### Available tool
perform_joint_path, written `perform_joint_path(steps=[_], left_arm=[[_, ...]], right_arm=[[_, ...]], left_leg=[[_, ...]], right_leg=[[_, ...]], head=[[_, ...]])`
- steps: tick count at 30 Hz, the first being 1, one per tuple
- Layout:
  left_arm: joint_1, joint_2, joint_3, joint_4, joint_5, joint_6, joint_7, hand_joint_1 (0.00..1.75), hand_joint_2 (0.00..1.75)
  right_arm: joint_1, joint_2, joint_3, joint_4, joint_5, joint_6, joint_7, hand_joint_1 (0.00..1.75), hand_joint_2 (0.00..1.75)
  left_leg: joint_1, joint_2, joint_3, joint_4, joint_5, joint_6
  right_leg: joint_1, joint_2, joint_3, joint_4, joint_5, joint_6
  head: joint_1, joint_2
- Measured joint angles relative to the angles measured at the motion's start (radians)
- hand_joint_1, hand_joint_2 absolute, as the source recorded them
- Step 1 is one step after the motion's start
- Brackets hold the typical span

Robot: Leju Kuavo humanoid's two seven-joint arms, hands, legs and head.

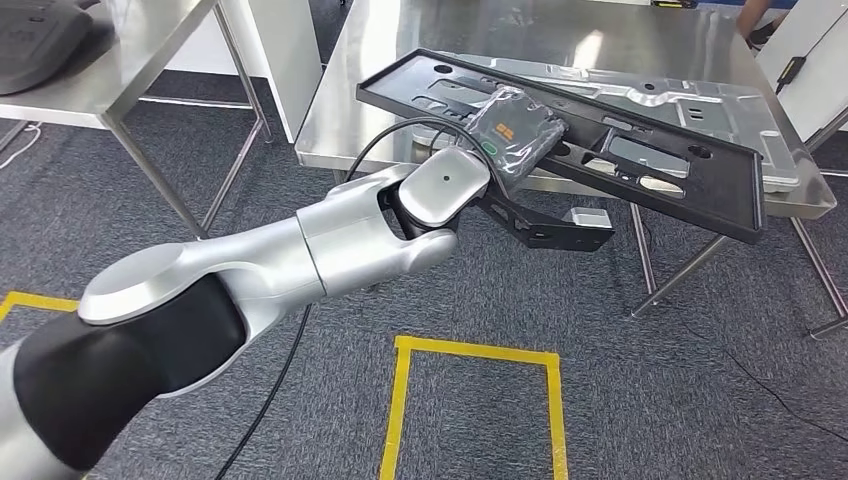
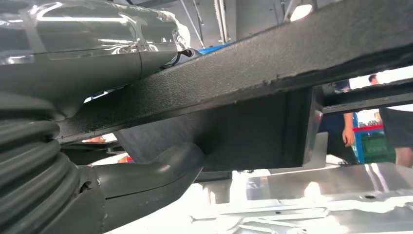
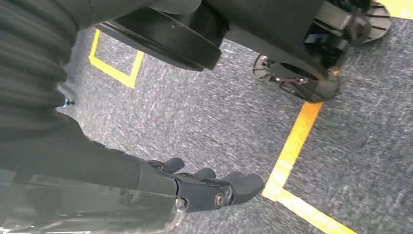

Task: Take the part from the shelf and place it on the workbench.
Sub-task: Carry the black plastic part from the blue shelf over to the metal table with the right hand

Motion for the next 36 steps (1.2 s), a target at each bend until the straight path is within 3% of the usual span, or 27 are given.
perform_joint_path(steps=[3,6,7,8,9,11,12,14,17,19,21,23,24,25,27,29,33,34,36], left_arm=[[0.000,0.000,0.002,0.009,0.000,0.005,-0.002,1.75,1.75],[0.005,0.000,0.002,0.017,0.000,0.010,-0.002,1.75,1.75],[0.010,0.000,0.002,0.020,0.000,0.011,-0.003,1.75,1.75],[0.015,0.001,0.002,0.023,0.000,0.011,-0.003,1.75,1.75],[0.019,0.001,0.002,0.025,-0.001,0.011,-0.003,1.75,1.75],[0.022,0.002,0.002,0.029,-0.002,0.011,-0.004,1.75,1.75],[0.021,0.001,0.002,0.031,-0.003,0.011,-0.005,1.75,1.75],[0.022,-0.001,0.002,0.034,-0.005,0.013,-0.007,1.75,1.75],[0.022,-0.004,0.004,0.040,-0.006,0.015,-0.008,1.75,1.75],[0.022,-0.006,0.007,0.042,-0.006,0.016,-0.008,1.75,1.75],[0.025,-0.006,0.008,0.045,-0.007,0.017,-0.008,1.75,1.75],[0.030,-0.006,0.008,0.047,-0.007,0.017,-0.008,1.75,1.75],[0.032,-0.006,0.008,0.048,-0.007,0.017,-0.008,1.75,1.75],[0.032,-0.007,0.008,0.048,-0.007,0.017,-0.008,1.75,1.75],[0.033,-0.007,0.010,0.049,-0.006,0.018,-0.008,1.75,1.75],[0.037,-0.005,0.011,0.048,-0.005,0.018,-0.004,1.75,1.75],[0.034,-0.003,0.021,0.041,-0.003,0.018,0.009,1.75,1.75],[0.032,-0.002,0.024,0.040,-0.003,0.018,0.010,1.75,1.75],[0.035,0.003,0.025,0.039,-0.002,0.017,0.010,1.75,1.75]], right_arm=[[0.007,0.001,0.000,0.000,0.002,0.000,0.004,0.00,1.75],[0.010,0.002,0.000,0.001,0.006,0.000,0.004,0.00,1.75],[0.012,0.003,0.000,0.001,0.007,0.000,0.004,0.00,1.75],[0.013,0.004,0.000,0.000,0.008,0.000,0.004,0.00,1.75],[0.015,0.005,0.000,0.000,0.008,0.000,0.004,0.00,1.75],[0.014,0.008,0.000,0.000,0.009,0.000,0.004,0.00,1.75],[0.012,0.009,0.000,0.000,0.010,0.000,0.004,0.00,1.75],[0.008,0.010,0.000,0.000,0.011,0.000,0.004,0.00,1.75],[0.001,0.010,0.000,0.000,0.012,0.000,0.004,0.00,1.75],[-0.004,0.010,0.000,0.000,0.012,-0.001,0.004,0.00,1.75],[-0.005,0.010,0.000,0.000,0.012,-0.002,0.003,0.00,1.75],[-0.005,0.010,0.000,0.000,0.012,-0.003,0.001,0.00,1.75],[-0.005,0.010,0.000,0.000,0.012,-0.003,0.000,0.00,1.75],[-0.004,0.009,0.000,0.000,0.012,-0.003,0.000,0.00,1.75],[0.000,0.008,0.000,0.000,0.012,-0.003,0.001,0.00,1.75],[0.005,0.006,0.000,0.000,0.013,-0.003,0.002,0.00,1.75],[0.001,0.008,0.000,0.000,0.017,-0.003,0.004,0.00,1.75],[0.001,0.009,0.000,0.000,0.018,-0.003,0.005,0.00,1.75],[0.001,0.013,0.000,0.000,0.018,-0.003,0.006,0.00,1.75]], left_leg=[[0.002,0.005,-0.014,0.025,-0.017,-0.014],[0.002,0.006,-0.102,0.185,-0.083,-0.023],[0.002,0.006,-0.134,0.234,-0.093,-0.025],[0.002,0.007,-0.152,0.254,-0.084,-0.027],[0.002,0.007,-0.152,0.238,-0.056,-0.027],[0.002,0.012,-0.112,0.131,0.024,-0.024],[0.000,0.015,-0.087,0.076,0.047,-0.019],[-0.004,0.019,-0.060,0.025,0.044,-0.003],[-0.004,0.016,-0.041,0.009,0.024,0.019],[0.001,0.017,-0.018,0.002,0.012,0.029],[0.002,0.019,0.004,-0.001,-0.006,0.034],[0.002,0.019,0.029,-0.002,-0.026,0.033],[0.001,0.019,0.043,-0.002,-0.037,0.033],[0.001,0.018,0.057,-0.002,-0.048,0.031],[0.002,0.016,0.082,-0.004,-0.067,0.026],[0.003,0.014,0.096,-0.011,-0.080,0.017],[0.002,0.009,0.109,0.008,-0.080,-0.003],[0.001,0.007,0.091,0.045,-0.085,-0.004],[0.001,0.002,0.019,0.153,-0.116,-0.006]], right_leg=[[-0.005,-0.002,0.013,-0.023,0.007,-0.008],[-0.006,-0.003,0.023,-0.030,0.006,-0.015],[-0.006,-0.002,0.027,-0.029,0.001,-0.016],[-0.007,-0.002,0.032,-0.028,-0.004,-0.015],[-0.007,-0.001,0.040,-0.027,-0.012,-0.014],[-0.009,0.001,0.057,-0.023,-0.031,-0.006],[-0.008,0.001,0.062,-0.019,-0.042,0.000],[-0.006,0.001,0.066,-0.015,-0.054,0.011],[-0.007,0.000,0.065,0.002,-0.052,0.022],[-0.009,0.001,0.023,0.082,-0.055,0.031],[-0.012,0.001,-0.062,0.204,-0.087,0.043],[-0.014,0.001,-0.130,0.269,-0.115,0.048],[-0.013,0.001,-0.144,0.258,-0.104,0.045],[-0.011,0.001,-0.144,0.218,-0.070,0.039],[0.000,0.002,-0.126,0.095,0.039,0.017],[0.011,0.003,-0.109,0.015,0.097,-0.004],[0.010,-0.001,-0.063,-0.029,0.086,-0.021],[0.007,-0.001,-0.044,-0.041,0.083,-0.022],[0.004,-0.001,-0.015,-0.056,0.071,-0.024]], head=[[-0.005,0.000],[-0.018,0.000],[-0.022,0.000],[-0.026,0.000],[-0.031,0.000],[-0.039,0.000],[-0.043,0.000],[-0.046,0.000],[-0.044,0.000],[-0.036,0.000],[-0.023,0.000],[-0.016,0.000],[-0.012,0.000],[-0.009,0.000],[-0.001,0.000],[0.004,0.000],[0.001,0.000],[-0.002,0.000],[-0.008,0.000]])
